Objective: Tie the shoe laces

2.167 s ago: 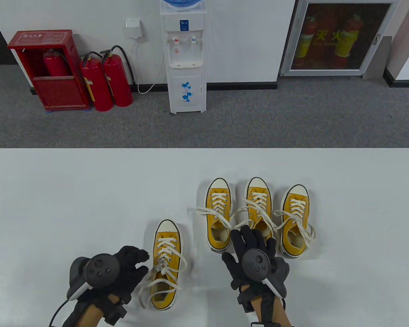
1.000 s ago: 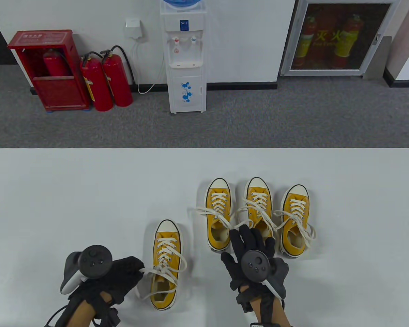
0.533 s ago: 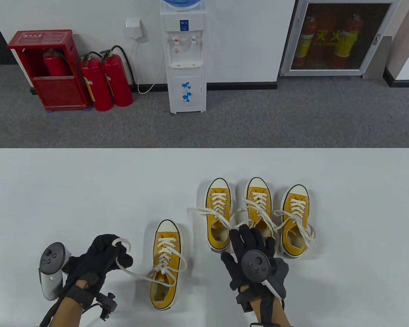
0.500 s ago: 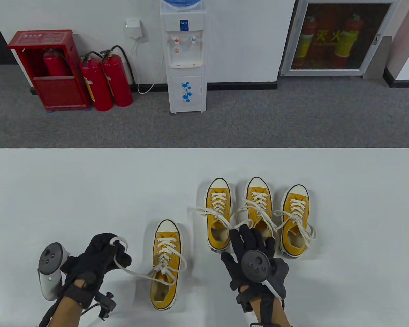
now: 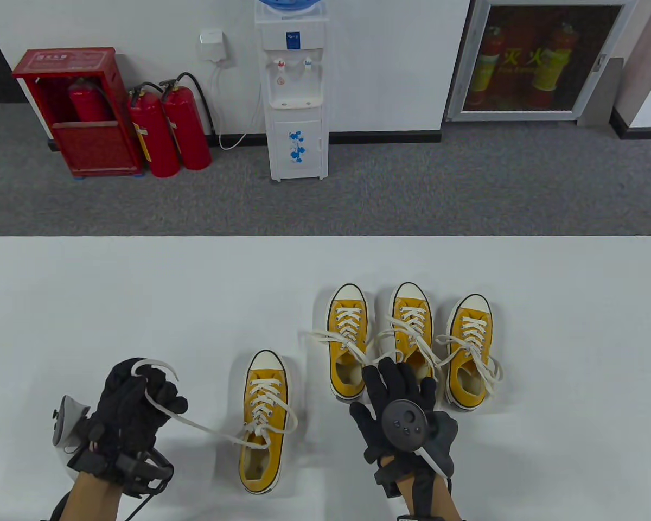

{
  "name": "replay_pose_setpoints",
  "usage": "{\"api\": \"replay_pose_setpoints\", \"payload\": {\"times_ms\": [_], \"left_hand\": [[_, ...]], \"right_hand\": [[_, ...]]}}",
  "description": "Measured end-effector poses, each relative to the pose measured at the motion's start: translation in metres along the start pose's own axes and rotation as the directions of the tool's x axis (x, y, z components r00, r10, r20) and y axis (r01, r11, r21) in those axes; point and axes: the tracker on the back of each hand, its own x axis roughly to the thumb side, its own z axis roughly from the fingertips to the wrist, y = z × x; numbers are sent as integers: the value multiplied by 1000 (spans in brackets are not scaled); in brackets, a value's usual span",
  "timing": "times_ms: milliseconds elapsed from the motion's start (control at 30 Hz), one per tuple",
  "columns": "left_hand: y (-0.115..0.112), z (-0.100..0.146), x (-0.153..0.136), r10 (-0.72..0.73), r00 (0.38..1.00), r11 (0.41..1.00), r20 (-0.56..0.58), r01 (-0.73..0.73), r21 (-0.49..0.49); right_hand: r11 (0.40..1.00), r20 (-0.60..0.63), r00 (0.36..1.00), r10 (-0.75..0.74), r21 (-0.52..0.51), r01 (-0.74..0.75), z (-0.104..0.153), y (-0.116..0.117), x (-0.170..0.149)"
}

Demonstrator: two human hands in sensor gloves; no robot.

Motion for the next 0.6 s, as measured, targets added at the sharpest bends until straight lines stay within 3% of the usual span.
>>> {"api": "replay_pose_setpoints", "payload": {"times_ms": [300,600], "left_hand": [[8,2,5,-30,999,999,-29,31,36],[36,6,21,-212,973,973,-91,219,77]], "right_hand": [[1000,7,1000,0,0,0,0,0,2],[1000,26,1000,7,-3,-7,2,1,7]]}}
